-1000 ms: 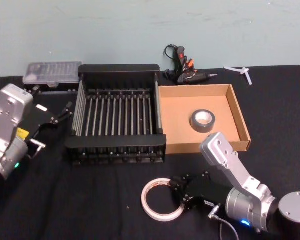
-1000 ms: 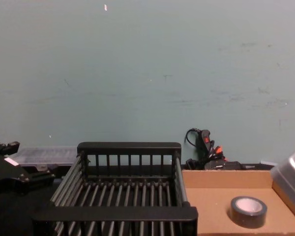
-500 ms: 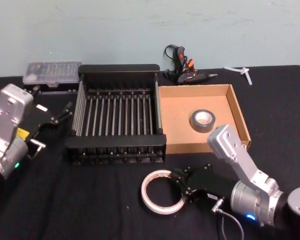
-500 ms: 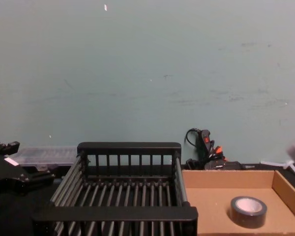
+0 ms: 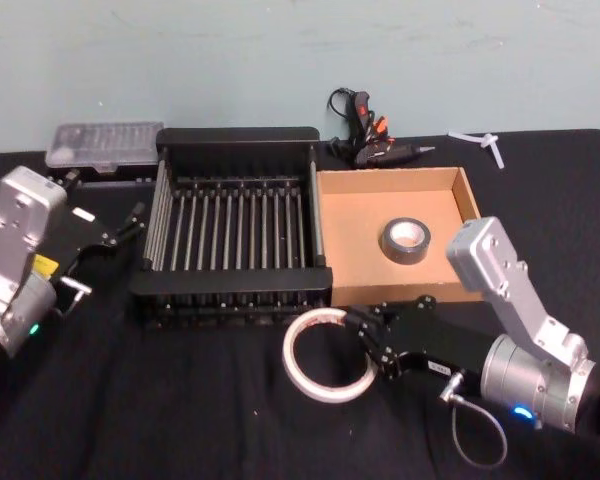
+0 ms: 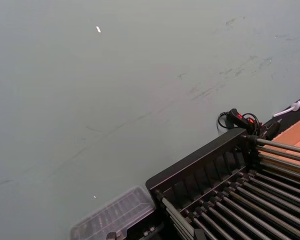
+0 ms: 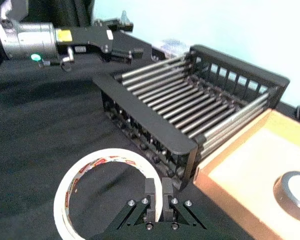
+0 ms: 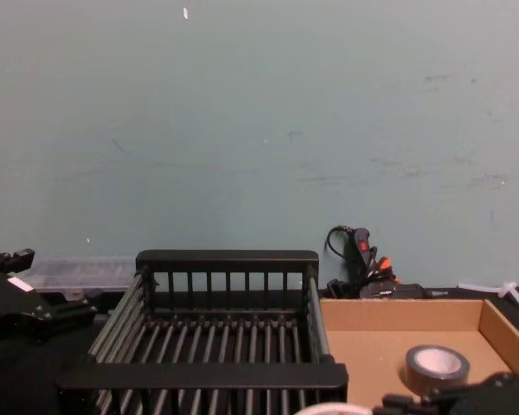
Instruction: Pick up the white tape and place it into the black box , Pick up the silver tape and place it into the brown box.
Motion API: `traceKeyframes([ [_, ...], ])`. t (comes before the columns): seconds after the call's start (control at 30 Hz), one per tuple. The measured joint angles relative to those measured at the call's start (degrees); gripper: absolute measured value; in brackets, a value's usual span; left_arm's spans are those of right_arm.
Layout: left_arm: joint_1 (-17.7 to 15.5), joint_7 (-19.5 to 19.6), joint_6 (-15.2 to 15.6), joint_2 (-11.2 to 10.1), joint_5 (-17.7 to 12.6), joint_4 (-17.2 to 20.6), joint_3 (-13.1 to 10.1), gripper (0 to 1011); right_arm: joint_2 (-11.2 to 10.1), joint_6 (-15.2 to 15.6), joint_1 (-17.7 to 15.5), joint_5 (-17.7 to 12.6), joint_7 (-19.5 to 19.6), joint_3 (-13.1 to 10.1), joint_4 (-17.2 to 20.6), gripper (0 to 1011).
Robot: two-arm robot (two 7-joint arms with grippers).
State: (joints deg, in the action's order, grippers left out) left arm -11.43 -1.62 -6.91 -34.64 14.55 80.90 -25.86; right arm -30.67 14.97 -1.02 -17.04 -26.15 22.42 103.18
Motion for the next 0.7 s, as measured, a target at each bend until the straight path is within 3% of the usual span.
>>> traceKeyframes([
  [0.37,0.00,0.00,0.00,0.00,0.00,0.00,0.00,1001,-0.26,-1.81,2.31,-1.40,0.58,-0.25,0.61,86],
  [0.7,0.00,0.00,0.00,0.00,0.00,0.00,0.00,1001,2.39,-2.14,8.12,-1.71,1.50,0.91,-3.25,86],
])
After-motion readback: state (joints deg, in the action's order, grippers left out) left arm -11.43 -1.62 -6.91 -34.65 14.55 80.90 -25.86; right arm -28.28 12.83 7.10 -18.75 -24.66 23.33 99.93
